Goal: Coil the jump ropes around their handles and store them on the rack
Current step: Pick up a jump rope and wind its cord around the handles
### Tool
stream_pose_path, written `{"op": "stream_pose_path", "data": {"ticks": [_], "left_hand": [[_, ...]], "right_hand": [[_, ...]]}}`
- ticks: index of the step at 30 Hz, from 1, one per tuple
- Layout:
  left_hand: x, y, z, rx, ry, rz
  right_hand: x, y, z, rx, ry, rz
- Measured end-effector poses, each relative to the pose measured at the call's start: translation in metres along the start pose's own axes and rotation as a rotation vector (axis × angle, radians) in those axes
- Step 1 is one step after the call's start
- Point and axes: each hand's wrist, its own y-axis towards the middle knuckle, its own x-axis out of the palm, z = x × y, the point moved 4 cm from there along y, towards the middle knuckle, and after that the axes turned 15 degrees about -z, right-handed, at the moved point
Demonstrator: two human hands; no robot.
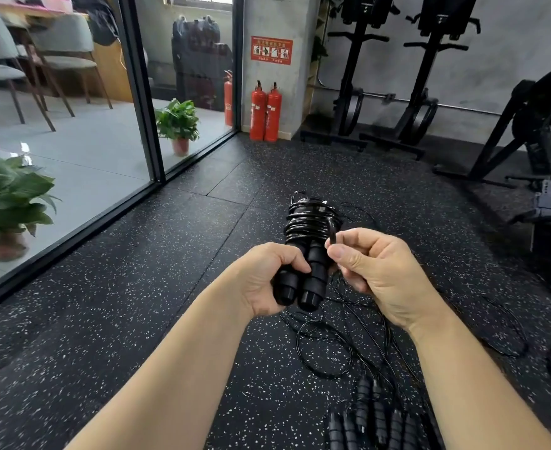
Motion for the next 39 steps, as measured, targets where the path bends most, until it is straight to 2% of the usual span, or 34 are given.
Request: {"op": "stream_pose_path", "data": {"ticks": [4, 8, 11, 15, 18, 21, 24, 32, 39], "left_hand": [[-0.003, 0.002, 0.002, 0.110, 0.172, 0.132], [0.001, 0.000, 0.002, 0.200, 0.272, 0.176], [0.005, -0.001, 0.001, 0.229, 0.241, 0.184], [0.012, -0.004, -0.001, 0.206, 0.116, 0.073], [0.011, -0.003, -0.001, 0.211, 0.126, 0.083], [0.011, -0.001, 0.001, 0.267, 0.086, 0.121], [0.012, 0.001, 0.004, 0.309, 0.101, 0.104], [0.014, -0.003, 0.006, 0.333, 0.101, 0.070], [0.010, -0.002, 0.002, 0.322, 0.060, 0.156]], "right_hand": [[0.006, 0.001, -0.007, 0.031, -0.196, -0.002], [0.013, 0.002, -0.016, 0.043, -0.671, 0.006], [0.017, 0.002, -0.022, 0.018, -0.957, 0.080], [0.022, 0.000, -0.024, 0.027, -1.142, 0.149], [0.024, -0.004, -0.027, -0.001, -1.208, 0.191], [0.025, -0.007, -0.032, -0.155, -1.265, 0.239], [0.019, -0.009, -0.028, -0.223, -1.180, 0.235], [0.019, -0.007, -0.019, -0.309, -0.941, 0.274], [0.034, -0.004, -0.016, -0.259, -0.983, 0.381]]}}
